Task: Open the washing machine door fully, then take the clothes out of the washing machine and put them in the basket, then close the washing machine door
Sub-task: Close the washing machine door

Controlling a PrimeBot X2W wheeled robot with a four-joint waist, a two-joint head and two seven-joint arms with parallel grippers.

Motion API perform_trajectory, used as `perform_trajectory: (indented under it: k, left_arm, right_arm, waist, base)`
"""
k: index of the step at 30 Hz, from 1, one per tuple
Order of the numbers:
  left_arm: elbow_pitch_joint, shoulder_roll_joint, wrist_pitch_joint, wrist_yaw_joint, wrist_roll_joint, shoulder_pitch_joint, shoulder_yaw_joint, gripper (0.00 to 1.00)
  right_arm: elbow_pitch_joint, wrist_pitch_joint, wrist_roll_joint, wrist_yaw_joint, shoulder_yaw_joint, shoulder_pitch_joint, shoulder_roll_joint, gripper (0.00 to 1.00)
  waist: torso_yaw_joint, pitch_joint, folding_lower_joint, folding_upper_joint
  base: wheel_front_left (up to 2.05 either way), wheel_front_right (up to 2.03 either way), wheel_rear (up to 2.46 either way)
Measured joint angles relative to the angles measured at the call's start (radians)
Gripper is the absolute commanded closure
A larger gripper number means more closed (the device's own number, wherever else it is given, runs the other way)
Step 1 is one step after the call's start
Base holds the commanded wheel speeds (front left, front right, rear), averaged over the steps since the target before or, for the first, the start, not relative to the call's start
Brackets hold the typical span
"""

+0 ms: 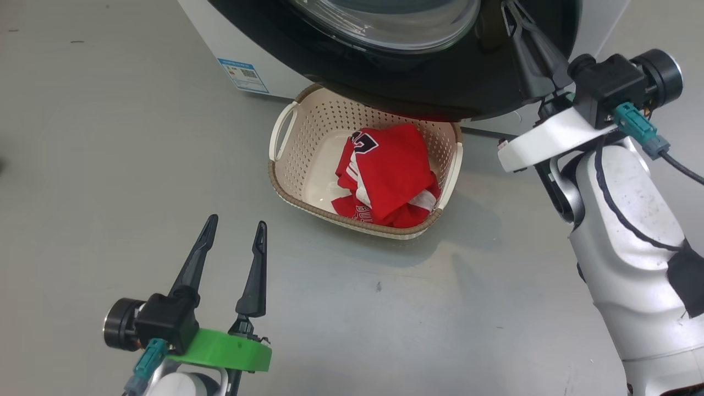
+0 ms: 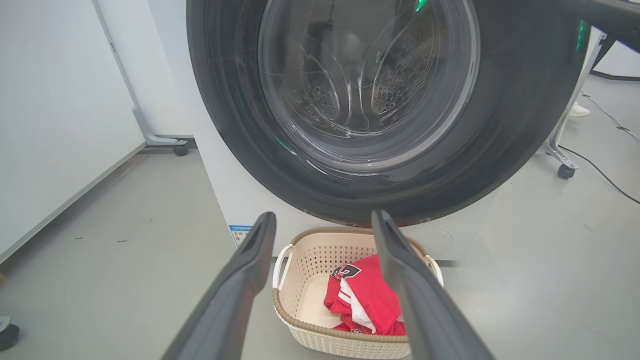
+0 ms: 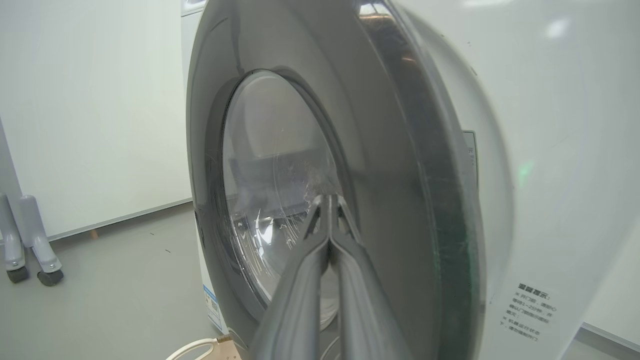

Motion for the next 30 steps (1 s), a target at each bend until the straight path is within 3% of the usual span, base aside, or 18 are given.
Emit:
perform_trajectory:
  k: [30]
  left_arm:
    - [0.048,-0.010,-0.016,-0.008,-0.007,-0.071,-0.040,0.00]
  right_arm:
    - [0.190,-0.011,0.013,0.007,-0.085,-0.257,-0.045,1.00]
  waist:
    - [0.034,0.065,0.0000,0.0000]
  base:
    - [0.00,0.00,0.00]
